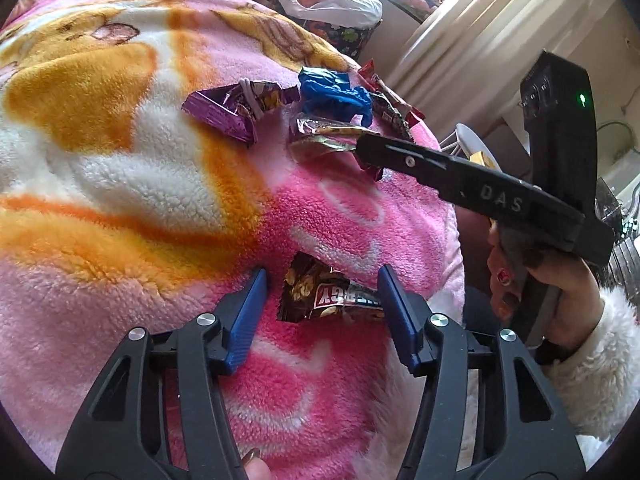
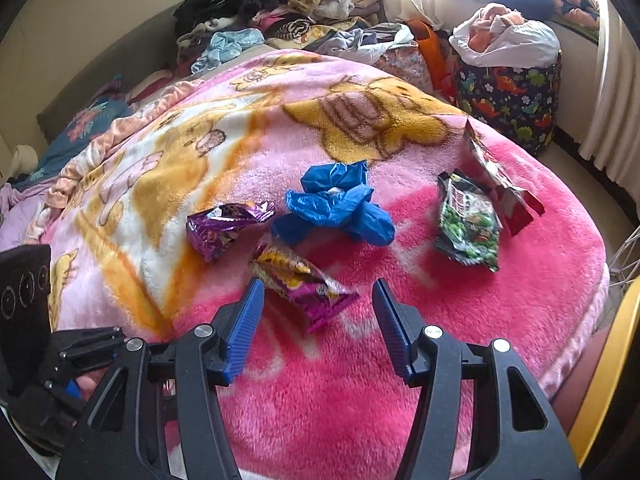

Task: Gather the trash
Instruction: 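Grasp the brown candy wrapper with the left tool while the right tool grasps the yellow-purple snack bag, then carry the wrapper and snack bag over the yellow bin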

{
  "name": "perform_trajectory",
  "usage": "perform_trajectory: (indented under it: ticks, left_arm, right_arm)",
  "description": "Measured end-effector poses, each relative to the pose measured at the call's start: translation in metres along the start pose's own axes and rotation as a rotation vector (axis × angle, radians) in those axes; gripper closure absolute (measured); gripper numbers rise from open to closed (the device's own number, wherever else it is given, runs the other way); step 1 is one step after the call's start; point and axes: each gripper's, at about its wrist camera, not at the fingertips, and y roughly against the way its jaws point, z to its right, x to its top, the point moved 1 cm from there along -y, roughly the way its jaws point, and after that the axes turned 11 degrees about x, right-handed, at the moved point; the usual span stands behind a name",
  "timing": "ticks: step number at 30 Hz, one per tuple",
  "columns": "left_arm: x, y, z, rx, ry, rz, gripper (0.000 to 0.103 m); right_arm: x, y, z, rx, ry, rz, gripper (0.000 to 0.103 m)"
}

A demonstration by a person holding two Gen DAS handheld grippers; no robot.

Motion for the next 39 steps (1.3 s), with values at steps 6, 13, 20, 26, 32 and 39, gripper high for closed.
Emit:
perform_trajectory:
  ticks: [6,13,20,26,32,39]
  left_arm:
    - [0.0,-0.002,0.003,0.022,-0.02,0.001,0.061]
    - [-0.004,0.005,0.009,0.008,-0.062,-0.011,0.088]
    - [-0.008,0.015,0.014,-0.002,-0.087,-0.005,0.098]
    - [0.0,0.027,0.023,-0.023,-0.104,0.038,0.101]
    - [0.007,0.037,0.036,-0.031,-0.137,0.078,0.101]
    - [0.016,0.046,0.047,-0.035,-0.152,0.117,0.101]
  right_arm:
    - [0.001,-0.013,0.001,0.04,-0.005,-0.031,0.061]
    - [-0.006,-0.006,-0.009,0.068,0.014,-0.032,0.081]
    - [-0.018,0.02,-0.015,0.093,-0.007,0.035,0.084]
    - [-0.027,0.053,-0.01,0.09,-0.049,0.127,0.084]
    - [-0.035,0.074,-0.001,0.068,-0.08,0.174,0.084]
    - [-0.034,0.101,0.001,0.062,-0.091,0.241,0.084]
